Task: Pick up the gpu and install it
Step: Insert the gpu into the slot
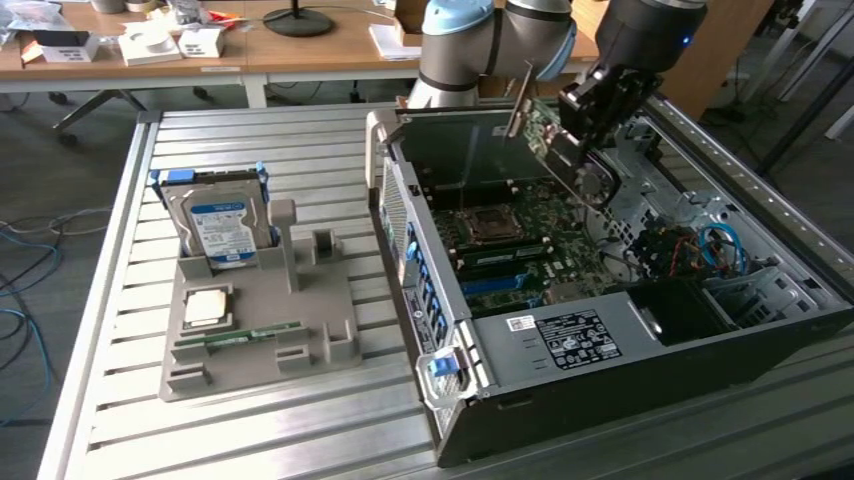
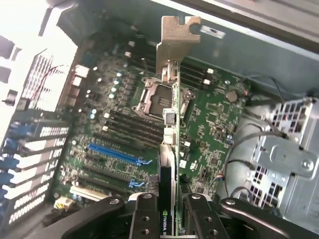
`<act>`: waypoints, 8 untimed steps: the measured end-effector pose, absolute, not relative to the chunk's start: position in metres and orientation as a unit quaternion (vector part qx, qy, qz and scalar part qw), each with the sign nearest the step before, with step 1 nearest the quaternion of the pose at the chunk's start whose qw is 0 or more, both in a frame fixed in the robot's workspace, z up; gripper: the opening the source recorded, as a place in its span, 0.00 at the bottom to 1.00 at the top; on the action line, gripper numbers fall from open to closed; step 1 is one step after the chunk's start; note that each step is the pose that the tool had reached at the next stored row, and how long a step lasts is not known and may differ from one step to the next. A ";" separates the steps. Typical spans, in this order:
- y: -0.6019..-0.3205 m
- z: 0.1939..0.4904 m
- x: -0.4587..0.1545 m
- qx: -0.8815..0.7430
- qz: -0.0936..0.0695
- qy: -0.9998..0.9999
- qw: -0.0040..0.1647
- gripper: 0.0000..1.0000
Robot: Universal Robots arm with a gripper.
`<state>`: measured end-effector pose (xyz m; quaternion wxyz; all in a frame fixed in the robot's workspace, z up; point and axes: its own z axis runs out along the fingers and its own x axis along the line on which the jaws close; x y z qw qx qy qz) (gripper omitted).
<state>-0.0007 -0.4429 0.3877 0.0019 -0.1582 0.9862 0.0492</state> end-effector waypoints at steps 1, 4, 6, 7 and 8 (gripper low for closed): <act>-0.443 0.388 -0.001 -0.167 0.049 0.985 0.001 0.26; -0.443 0.387 -0.001 -0.194 0.049 0.980 0.000 0.26; -0.443 0.387 -0.001 -0.212 0.049 0.976 -0.001 0.26; -0.443 0.387 -0.001 -0.220 0.049 0.974 -0.001 0.26; -0.443 0.387 -0.001 -0.229 0.049 0.972 -0.002 0.26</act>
